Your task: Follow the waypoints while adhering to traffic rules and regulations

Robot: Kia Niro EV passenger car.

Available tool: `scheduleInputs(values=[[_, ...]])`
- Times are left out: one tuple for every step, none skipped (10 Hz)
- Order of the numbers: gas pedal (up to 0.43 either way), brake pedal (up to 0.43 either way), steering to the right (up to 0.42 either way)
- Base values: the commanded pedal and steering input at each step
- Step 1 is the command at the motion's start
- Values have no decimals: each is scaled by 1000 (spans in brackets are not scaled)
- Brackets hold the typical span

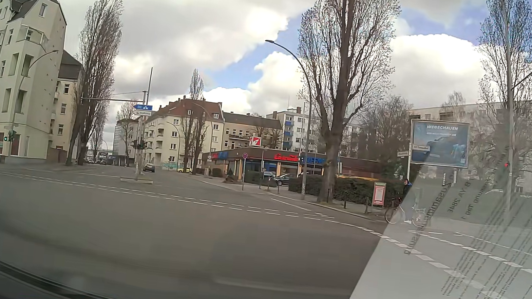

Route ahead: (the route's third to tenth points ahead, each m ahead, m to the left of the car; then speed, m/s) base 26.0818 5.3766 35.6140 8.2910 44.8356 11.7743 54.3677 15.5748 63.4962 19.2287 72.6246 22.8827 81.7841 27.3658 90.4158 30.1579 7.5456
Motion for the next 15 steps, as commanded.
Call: scheduleInputs(values=[[0,37,-28],[0,37,-32],[0,30,-35],[0,30,-37],[0,30,-41],[0,37,-44],[0,37,-49],[0,37,-55],[0,37,-61],[0,37,-66],[0,30,-66],[8,30,-66],[28,37,-66],[110,37,-66],[150,37,-65]])
